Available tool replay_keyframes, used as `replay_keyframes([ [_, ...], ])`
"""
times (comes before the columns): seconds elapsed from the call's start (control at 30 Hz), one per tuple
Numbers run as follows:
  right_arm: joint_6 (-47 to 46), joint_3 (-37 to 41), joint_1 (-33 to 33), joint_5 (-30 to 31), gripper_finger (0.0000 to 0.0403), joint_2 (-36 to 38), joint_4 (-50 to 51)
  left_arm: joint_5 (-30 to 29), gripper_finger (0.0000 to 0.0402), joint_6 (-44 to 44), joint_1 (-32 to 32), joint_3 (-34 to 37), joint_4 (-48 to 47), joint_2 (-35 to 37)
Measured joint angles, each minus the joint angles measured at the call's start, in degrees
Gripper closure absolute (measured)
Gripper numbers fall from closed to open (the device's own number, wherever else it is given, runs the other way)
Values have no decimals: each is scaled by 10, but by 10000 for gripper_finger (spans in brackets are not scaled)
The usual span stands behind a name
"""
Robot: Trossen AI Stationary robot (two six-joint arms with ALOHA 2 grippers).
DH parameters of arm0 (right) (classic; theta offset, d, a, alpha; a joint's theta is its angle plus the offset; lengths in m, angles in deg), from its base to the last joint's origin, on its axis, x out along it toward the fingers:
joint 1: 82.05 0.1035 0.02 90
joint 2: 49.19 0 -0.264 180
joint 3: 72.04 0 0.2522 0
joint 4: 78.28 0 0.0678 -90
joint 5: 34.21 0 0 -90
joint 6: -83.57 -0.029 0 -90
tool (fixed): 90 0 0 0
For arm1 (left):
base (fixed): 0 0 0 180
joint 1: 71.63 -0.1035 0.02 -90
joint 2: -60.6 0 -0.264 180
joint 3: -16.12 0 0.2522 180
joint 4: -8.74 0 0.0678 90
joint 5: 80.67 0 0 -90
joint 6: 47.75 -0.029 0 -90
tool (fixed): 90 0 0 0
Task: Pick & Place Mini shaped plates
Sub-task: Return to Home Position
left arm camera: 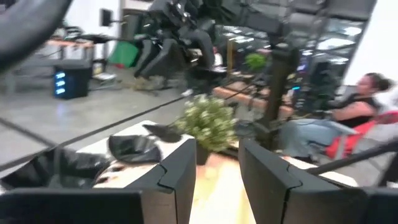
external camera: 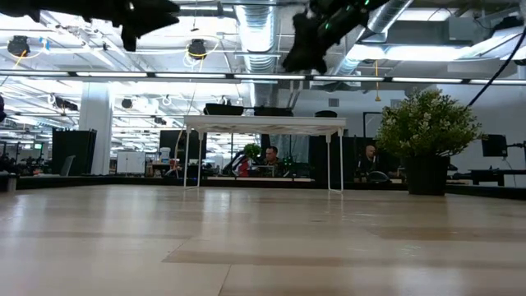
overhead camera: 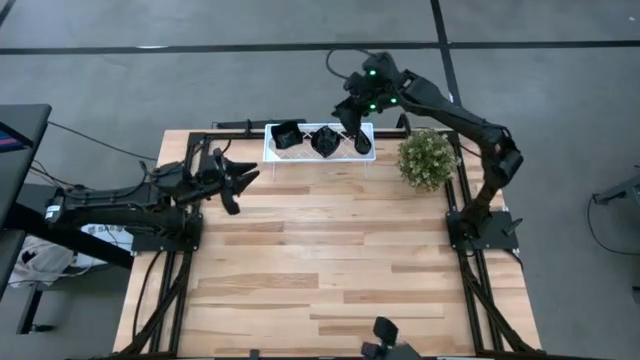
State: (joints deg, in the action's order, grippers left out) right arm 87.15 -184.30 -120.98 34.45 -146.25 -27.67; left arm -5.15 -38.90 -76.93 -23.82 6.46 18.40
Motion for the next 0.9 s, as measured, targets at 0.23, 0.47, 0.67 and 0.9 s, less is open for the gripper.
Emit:
replay_keyframes([
  [0.23,14,0,19,0,286,89,-40,36,279,41,-9,68,6,86],
  [0.47,13,31,45,4,286,176,-75,22,279,97,-5,187,61,202],
  [0.67,-5,114,61,29,286,259,-108,13,279,152,-5,258,67,291],
  [0.9,-52,260,63,71,286,375,-186,12,279,137,-5,258,54,329],
])
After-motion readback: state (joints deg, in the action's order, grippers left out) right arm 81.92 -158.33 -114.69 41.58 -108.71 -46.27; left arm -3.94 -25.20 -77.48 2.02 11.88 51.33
